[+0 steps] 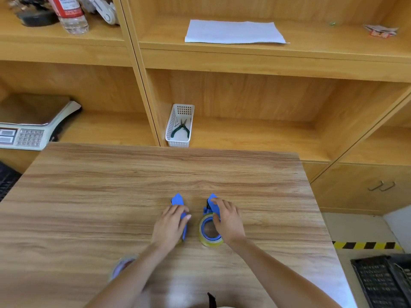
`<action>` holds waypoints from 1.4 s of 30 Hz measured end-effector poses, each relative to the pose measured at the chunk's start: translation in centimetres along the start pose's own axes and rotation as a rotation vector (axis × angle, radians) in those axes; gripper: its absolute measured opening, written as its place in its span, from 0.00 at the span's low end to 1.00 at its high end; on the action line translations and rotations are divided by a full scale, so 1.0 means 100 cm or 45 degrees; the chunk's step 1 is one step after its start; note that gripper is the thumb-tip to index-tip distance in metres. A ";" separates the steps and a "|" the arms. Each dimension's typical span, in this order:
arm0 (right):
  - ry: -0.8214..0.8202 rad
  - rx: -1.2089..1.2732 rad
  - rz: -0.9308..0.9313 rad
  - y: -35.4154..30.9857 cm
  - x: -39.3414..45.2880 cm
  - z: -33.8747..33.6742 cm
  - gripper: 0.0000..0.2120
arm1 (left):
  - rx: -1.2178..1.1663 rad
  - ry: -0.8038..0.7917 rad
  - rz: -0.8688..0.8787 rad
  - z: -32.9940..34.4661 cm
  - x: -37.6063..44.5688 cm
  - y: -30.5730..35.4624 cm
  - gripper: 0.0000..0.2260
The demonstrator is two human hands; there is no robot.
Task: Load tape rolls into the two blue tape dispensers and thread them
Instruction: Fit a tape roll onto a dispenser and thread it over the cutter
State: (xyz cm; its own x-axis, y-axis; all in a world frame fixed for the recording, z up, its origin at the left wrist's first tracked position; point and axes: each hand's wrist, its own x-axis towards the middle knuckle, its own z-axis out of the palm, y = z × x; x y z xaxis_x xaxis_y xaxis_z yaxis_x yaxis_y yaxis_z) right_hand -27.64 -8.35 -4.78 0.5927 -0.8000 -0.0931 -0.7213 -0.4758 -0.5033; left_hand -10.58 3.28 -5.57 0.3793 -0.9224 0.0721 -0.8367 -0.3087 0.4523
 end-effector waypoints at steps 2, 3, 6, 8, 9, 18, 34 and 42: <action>-0.042 0.000 -0.117 -0.018 0.004 0.008 0.22 | -0.131 0.038 -0.309 -0.009 0.001 -0.018 0.10; -0.094 -0.020 -0.160 -0.028 0.006 0.012 0.22 | -0.145 0.004 -0.438 -0.013 0.002 -0.027 0.12; -0.300 -0.134 -0.157 -0.051 0.010 0.024 0.26 | -0.119 -0.318 -0.667 -0.019 -0.001 -0.057 0.25; -0.363 -0.231 -0.129 -0.060 0.015 0.034 0.30 | -0.146 -0.499 -0.737 -0.021 -0.001 -0.071 0.29; -0.374 -0.289 -0.113 -0.063 0.017 0.040 0.33 | -0.122 -0.554 -0.750 -0.022 -0.001 -0.074 0.28; -0.455 -0.584 0.078 -0.087 0.036 0.060 0.37 | 0.206 -0.631 -0.654 -0.028 0.006 -0.065 0.14; -0.224 0.240 0.374 -0.075 0.055 0.048 0.20 | -0.520 -0.285 -0.621 -0.044 0.021 -0.058 0.17; -0.148 0.939 0.319 -0.062 0.046 0.020 0.23 | -1.648 -0.448 -0.739 -0.068 0.028 -0.014 0.06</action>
State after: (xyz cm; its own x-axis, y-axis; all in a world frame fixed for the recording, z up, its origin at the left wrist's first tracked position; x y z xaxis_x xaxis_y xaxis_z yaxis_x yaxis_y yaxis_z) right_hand -19.76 -8.34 -3.82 0.5070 -0.7886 -0.3479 -0.4383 0.1117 -0.8919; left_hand -5.68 2.73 0.08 0.2594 -0.8101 -0.5258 0.4015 -0.4047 0.8216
